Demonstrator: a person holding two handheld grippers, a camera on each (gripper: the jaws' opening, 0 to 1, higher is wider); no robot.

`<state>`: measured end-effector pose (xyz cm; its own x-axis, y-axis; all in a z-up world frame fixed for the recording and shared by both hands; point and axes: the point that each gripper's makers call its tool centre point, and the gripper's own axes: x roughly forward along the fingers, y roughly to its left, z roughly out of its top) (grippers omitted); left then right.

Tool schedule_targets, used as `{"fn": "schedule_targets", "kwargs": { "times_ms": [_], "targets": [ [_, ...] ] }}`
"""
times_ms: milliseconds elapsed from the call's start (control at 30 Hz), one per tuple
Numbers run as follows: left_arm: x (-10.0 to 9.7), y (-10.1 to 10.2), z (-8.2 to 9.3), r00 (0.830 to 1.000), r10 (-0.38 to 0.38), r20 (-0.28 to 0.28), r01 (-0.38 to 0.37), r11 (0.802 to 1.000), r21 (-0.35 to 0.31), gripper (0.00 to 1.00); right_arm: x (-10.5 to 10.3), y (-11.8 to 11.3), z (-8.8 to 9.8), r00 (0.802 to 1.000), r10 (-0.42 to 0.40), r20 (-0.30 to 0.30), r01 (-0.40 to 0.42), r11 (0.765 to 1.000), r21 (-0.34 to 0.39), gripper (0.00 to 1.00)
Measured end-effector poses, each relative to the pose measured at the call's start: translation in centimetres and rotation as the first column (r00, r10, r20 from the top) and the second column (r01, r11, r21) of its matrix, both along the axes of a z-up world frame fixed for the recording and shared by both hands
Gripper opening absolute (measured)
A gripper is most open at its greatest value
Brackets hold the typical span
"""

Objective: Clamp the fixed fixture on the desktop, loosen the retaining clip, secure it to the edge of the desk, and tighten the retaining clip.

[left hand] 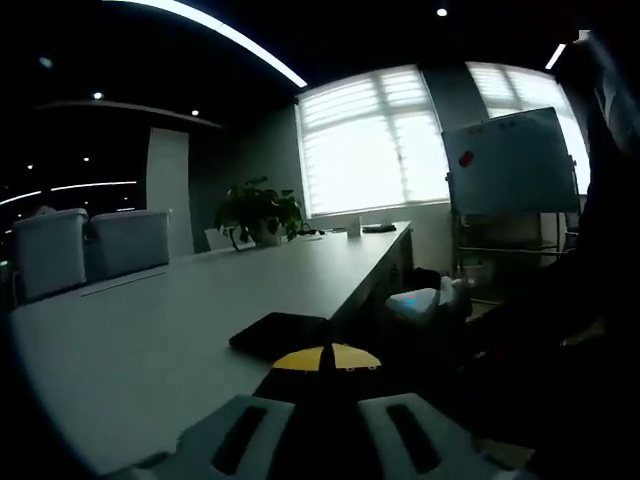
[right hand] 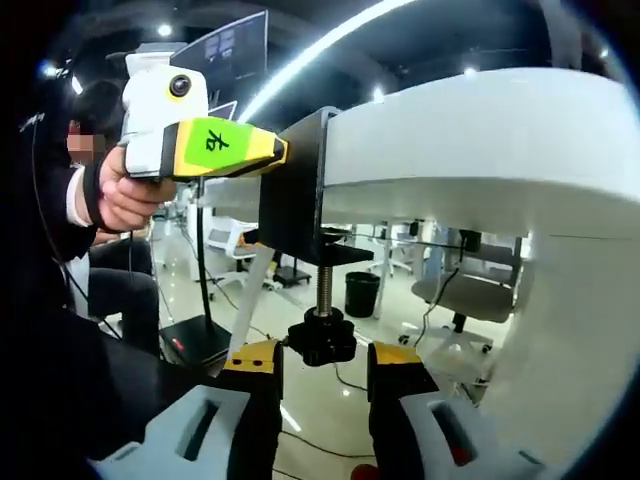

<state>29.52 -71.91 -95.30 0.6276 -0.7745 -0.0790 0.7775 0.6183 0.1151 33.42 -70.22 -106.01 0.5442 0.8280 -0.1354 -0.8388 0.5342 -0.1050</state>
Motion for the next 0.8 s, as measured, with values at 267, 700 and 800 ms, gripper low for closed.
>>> {"fn": "schedule_targets", "kwargs": {
  "times_ms": [267, 700, 800],
  "targets": [
    [-0.2, 0.3, 0.1, 1.0, -0.028, 0.012, 0.028, 0.999, -0.033, 0.01, -0.7, -0.6, -1.0, 0.968, -0.249, 0.021, 0.25, 0.967, -0.046, 0.4],
    [-0.4, 0.5, 0.4, 0.997, -0.075, 0.032, 0.077, 0.994, -0.076, 0.01, 1.2, -0.6, 0.9, 0.811, -0.584, 0.037, 0.585, 0.811, -0.011, 0.47],
    [-0.5, 0.6, 0.4, 0.996, -0.079, 0.036, 0.081, 0.993, -0.086, 0.01, 1.9, 0.0, 1.0, 0.8, -0.598, 0.038, 0.599, 0.801, -0.017, 0.47]
  ]
}}
